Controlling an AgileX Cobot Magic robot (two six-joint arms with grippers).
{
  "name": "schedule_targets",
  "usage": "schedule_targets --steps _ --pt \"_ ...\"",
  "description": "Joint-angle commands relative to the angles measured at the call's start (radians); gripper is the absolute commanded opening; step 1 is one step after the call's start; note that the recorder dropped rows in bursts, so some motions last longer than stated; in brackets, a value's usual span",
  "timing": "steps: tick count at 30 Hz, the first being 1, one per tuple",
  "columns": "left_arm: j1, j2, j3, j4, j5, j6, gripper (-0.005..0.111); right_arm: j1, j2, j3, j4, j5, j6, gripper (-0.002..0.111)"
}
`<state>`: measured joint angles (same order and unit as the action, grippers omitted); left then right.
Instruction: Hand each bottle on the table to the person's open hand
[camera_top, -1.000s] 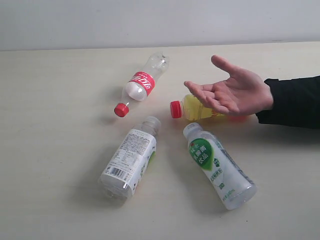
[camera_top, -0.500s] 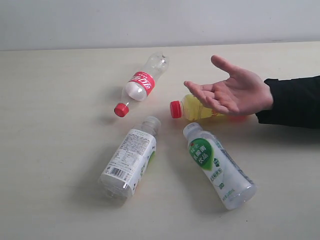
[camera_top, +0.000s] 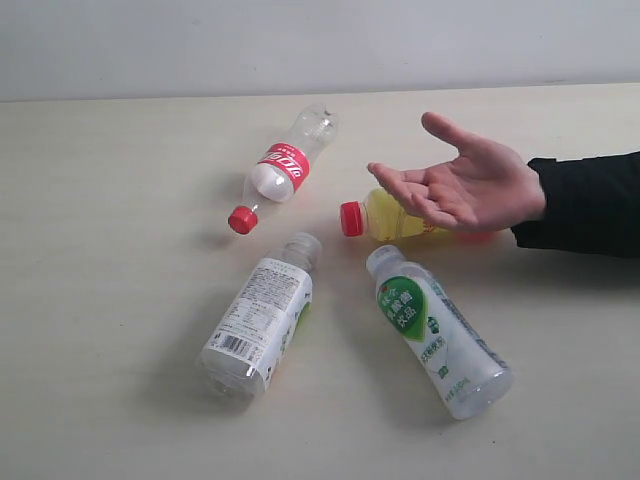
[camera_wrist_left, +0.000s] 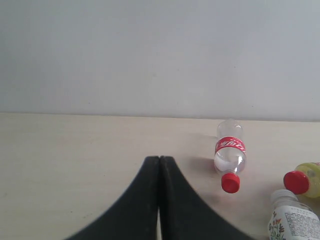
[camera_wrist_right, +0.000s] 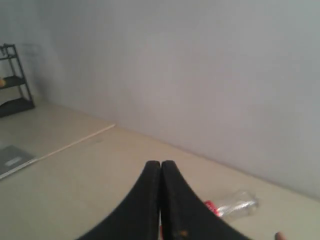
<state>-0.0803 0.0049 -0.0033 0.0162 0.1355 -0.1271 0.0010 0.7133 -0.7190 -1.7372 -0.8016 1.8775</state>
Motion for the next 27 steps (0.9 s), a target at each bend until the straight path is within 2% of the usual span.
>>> schedule_targets --steps 1,4,8,17,21,24,27 --pt "0.000 0.002 0.003 -0.005 -0.009 0.002 0.000 0.033 0.085 0.049 -0.007 -0.060 -0.028 0.000" --pt "0.000 0.002 0.003 -0.005 -0.009 0.002 0.000 0.085 0.152 0.052 -0.007 -0.048 -0.030 0.000" --pt "0.000 0.002 0.003 -0.005 -0.009 0.002 0.000 0.170 0.250 0.052 -0.007 0.083 -0.063 0.000" --pt "0.000 0.002 0.003 -0.005 -0.009 0.002 0.000 0.341 0.463 0.052 -0.007 0.663 -0.435 0.000" --pt "0.000 0.002 0.003 -0.005 -0.009 0.002 0.000 0.394 0.503 0.052 -0.007 0.906 -0.463 0.000" --pt "0.000 0.002 0.003 -0.005 -0.009 0.002 0.000 0.425 0.533 0.052 0.131 1.115 -0.512 0.000" --pt "0.000 0.002 0.003 -0.005 -0.009 0.002 0.000 0.436 0.576 0.046 0.334 1.290 -0.697 0.000"
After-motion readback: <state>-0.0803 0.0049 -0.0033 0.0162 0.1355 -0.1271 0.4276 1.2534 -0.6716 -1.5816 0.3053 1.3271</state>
